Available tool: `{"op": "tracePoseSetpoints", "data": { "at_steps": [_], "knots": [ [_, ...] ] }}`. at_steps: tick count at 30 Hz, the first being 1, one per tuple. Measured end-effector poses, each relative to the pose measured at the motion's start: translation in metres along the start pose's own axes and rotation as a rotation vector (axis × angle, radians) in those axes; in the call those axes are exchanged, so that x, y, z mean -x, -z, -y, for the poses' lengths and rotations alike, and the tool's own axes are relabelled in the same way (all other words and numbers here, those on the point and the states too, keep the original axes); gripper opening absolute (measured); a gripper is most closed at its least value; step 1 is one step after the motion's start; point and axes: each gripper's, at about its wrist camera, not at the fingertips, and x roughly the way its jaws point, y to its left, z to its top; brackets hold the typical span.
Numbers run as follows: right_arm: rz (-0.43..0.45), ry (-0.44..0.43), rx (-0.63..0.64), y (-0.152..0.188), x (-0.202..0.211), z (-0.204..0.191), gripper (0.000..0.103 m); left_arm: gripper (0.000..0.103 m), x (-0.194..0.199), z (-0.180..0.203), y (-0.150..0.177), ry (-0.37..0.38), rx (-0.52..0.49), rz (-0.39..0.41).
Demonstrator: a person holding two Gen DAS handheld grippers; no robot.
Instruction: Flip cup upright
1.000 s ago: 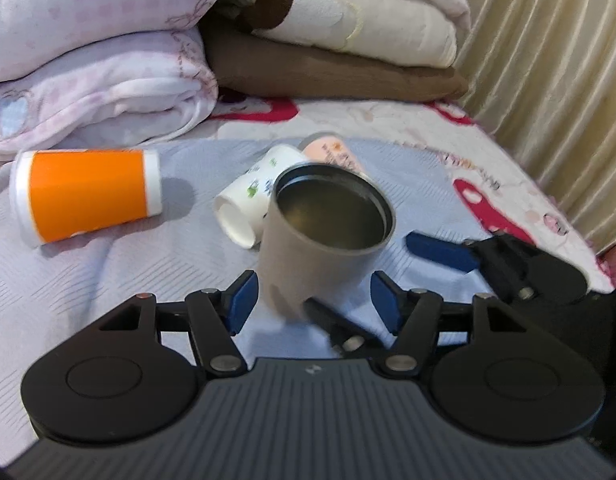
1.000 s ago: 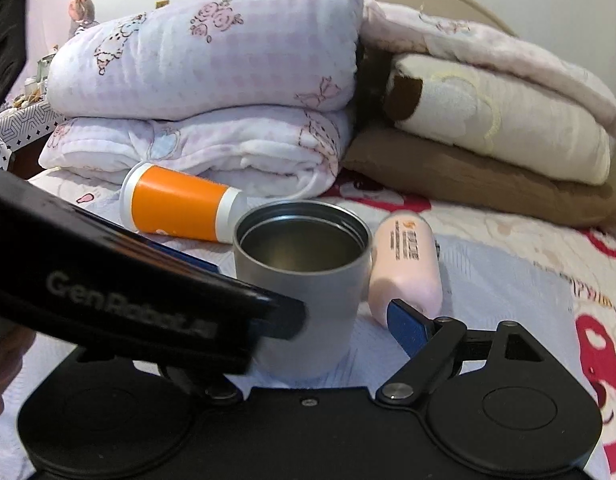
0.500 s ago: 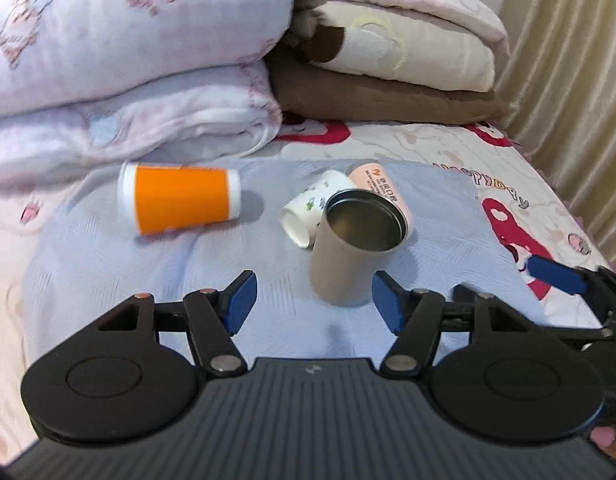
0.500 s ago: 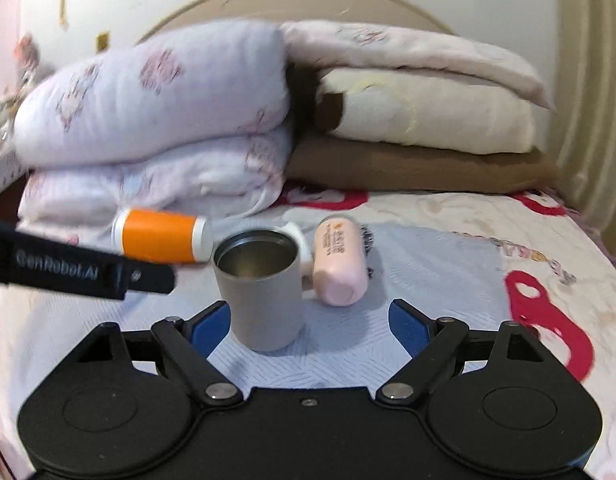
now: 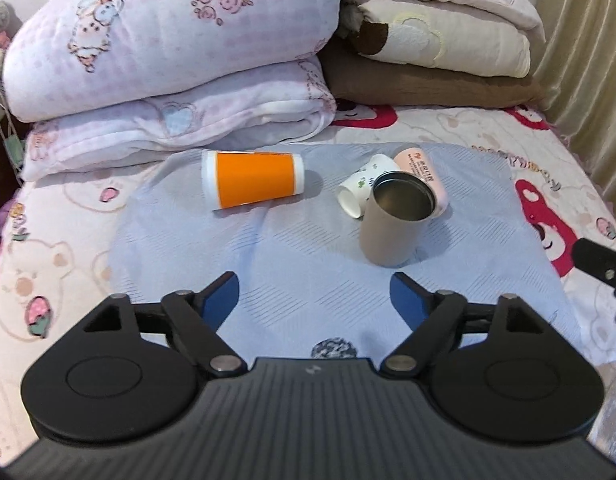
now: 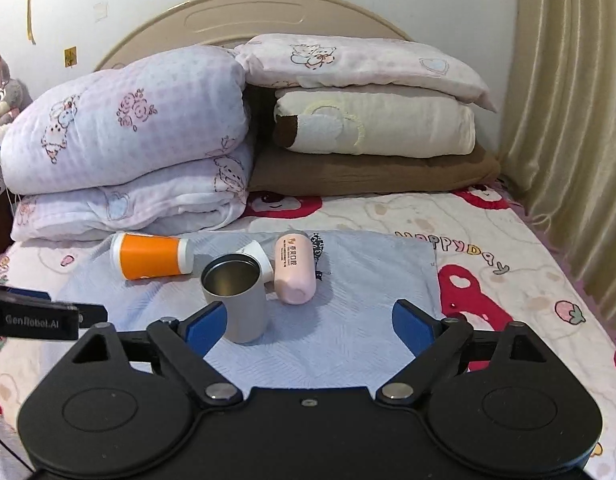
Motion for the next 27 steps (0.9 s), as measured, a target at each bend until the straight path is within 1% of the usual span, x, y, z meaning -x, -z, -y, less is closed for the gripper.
{"op": "tracePoseSetpoints", "data": {
  "at_steps": [1,2,3,6,9,13,17,21,27],
  "knots": [
    [-0.008,-0.004,-0.002,-0.002,0.004,0.001,0.099,0.087,0.005,0.0,0.001,-0.006,-0.005,0.002],
    [-0.017,-0.005,-0.001,-0.004,0.007,0.0,0.1,0.091,0.01,0.001,0.001,-0.008,-0.009,0.002],
    [-0.032,-0.007,0.002,-0.005,0.009,0.0,0.101,0.093,0.015,0.001,0.001,-0.008,-0.012,0.003],
    [-0.09,-0.016,0.011,-0.01,0.013,-0.001,0.101,0.096,0.029,0.003,0.002,-0.005,-0.028,0.01],
    [-0.092,-0.023,0.01,-0.01,0.019,-0.002,0.101,0.098,0.04,0.007,0.003,-0.014,-0.045,0.015],
    [-0.102,-0.027,0.022,-0.009,0.025,-0.004,0.101,0.098,0.053,0.013,0.005,-0.044,-0.062,0.018],
    [-0.112,-0.029,0.007,-0.008,0.027,-0.002,0.101,0.098,0.062,0.014,0.01,-0.057,-0.053,0.021],
    [-0.118,-0.015,-0.009,-0.006,0.029,-0.001,0.101,0.099,0.063,0.014,0.011,-0.075,-0.044,0.003],
    [-0.121,0.008,-0.021,-0.005,0.029,0.0,0.101,0.099,0.063,0.011,0.012,-0.081,-0.035,-0.014]
  ]
}}
